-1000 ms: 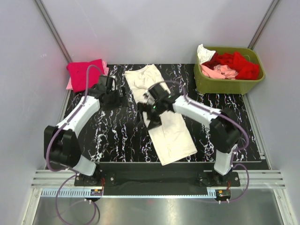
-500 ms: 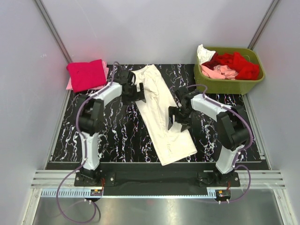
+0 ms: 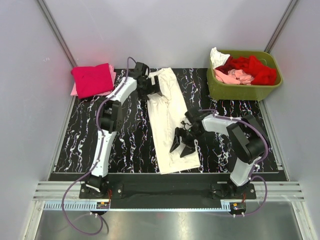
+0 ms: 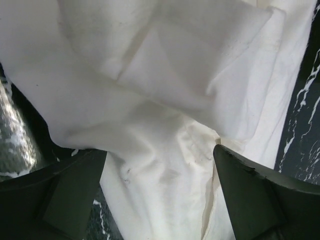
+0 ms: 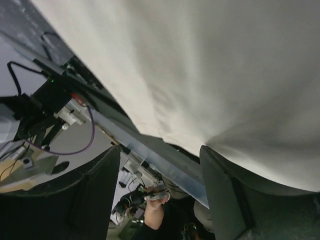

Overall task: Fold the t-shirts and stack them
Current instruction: Fold the tshirt

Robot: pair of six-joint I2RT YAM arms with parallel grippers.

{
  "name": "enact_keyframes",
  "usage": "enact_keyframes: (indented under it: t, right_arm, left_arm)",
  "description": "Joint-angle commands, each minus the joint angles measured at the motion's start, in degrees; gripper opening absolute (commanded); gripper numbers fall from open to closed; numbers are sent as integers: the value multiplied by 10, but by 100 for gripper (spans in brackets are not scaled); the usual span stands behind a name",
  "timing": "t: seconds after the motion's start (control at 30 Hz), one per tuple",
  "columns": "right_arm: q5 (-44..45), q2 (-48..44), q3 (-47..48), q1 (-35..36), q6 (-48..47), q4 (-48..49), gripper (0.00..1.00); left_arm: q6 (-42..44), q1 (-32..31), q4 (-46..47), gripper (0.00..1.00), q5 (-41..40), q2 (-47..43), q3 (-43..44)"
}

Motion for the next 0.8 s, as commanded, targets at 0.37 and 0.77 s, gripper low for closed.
enact_keyframes:
  t: [0.37, 0.77]
  right_arm:
    - [-75, -10, 159, 65, -134, -133, 80]
    - [260, -166, 33, -3, -35, -150, 64]
  left_arm:
    - [-3, 44, 97, 99, 100, -75, 105]
    - [-32, 16, 141, 99, 9, -526, -500]
